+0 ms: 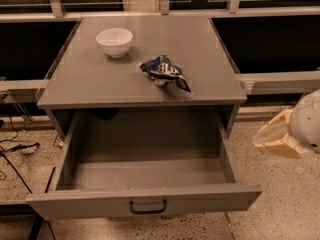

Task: Close top drawer

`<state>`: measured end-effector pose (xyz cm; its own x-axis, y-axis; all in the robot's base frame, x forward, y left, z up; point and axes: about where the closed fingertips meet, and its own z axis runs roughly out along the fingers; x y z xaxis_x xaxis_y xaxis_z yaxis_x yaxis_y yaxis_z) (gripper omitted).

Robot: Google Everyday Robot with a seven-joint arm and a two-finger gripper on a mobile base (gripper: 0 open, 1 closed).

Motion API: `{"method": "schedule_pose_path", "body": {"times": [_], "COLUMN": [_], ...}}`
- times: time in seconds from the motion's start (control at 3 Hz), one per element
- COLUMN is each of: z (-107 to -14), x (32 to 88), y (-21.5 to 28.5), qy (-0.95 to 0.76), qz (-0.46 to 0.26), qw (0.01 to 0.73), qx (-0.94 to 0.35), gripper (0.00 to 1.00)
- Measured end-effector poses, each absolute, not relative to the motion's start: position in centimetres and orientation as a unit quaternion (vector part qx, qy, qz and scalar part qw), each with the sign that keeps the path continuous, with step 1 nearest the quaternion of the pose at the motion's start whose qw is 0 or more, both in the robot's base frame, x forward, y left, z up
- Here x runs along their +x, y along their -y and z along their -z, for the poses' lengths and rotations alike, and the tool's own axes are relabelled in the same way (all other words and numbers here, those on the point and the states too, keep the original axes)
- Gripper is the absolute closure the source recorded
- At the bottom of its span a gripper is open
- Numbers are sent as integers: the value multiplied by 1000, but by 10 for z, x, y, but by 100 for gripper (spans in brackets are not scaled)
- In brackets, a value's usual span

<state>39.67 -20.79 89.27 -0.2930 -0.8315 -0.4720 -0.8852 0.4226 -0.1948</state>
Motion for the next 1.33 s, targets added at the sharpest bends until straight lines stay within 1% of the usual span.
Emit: {"method": "schedule_pose_path", "body": {"times": [0.67,1.0,1.33], "z": [-829,-835,-834], "x": [361,359,359], "y": [199,191,192], "qy": [-787,-767,-767], "qz": [-134,-143,-141], "qw": [325,351,348], "qx": [-507,-518,-521], "gripper": [100,100,100]}}
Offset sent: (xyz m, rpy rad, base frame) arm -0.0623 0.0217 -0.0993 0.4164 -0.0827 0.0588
